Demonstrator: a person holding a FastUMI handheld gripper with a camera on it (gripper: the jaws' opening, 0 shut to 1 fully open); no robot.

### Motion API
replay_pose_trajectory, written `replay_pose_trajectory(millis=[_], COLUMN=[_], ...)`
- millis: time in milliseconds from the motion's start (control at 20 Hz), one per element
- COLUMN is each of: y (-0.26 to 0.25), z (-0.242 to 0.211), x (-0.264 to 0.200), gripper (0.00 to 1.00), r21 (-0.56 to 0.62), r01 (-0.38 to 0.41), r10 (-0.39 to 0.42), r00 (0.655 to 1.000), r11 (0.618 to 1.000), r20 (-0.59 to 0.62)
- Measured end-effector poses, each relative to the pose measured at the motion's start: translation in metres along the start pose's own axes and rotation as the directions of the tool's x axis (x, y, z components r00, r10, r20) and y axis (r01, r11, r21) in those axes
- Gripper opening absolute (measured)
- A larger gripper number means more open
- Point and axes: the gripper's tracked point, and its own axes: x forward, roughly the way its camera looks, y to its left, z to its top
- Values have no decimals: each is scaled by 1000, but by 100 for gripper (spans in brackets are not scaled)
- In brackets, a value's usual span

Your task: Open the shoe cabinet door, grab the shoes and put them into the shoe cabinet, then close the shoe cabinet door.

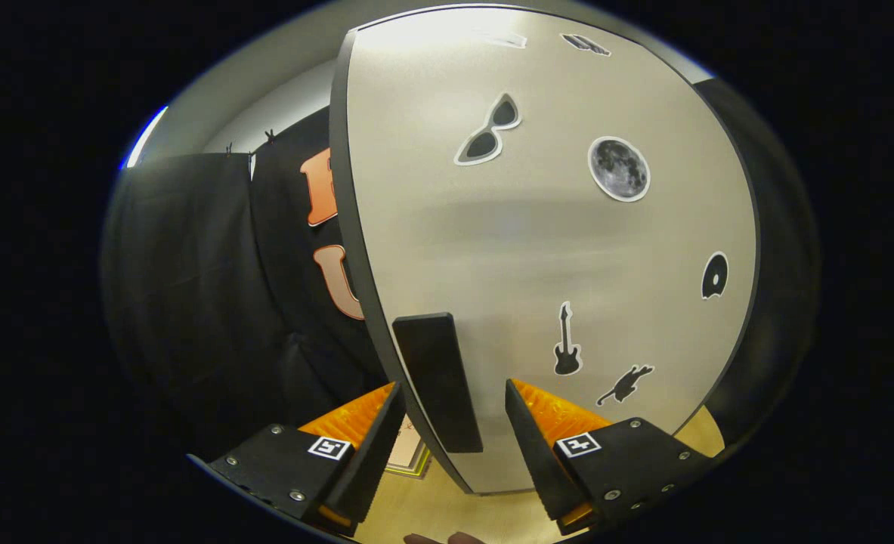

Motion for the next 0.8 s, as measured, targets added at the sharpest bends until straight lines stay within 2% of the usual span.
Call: replay_pose_trajectory(millis=[250,500,650,800], y=[-5,-31,-45,-52], z=[-13,-28,-20,-12], x=[-47,-106,-146,-181], gripper=[83,83,83,83], r21=[-34,-90,-115,-114], r01=[36,134,176,186], r10=[-37,-135,-174,-179], r00=[999,991,984,982], r11=[999,987,978,976], r20=[-6,-7,26,66])
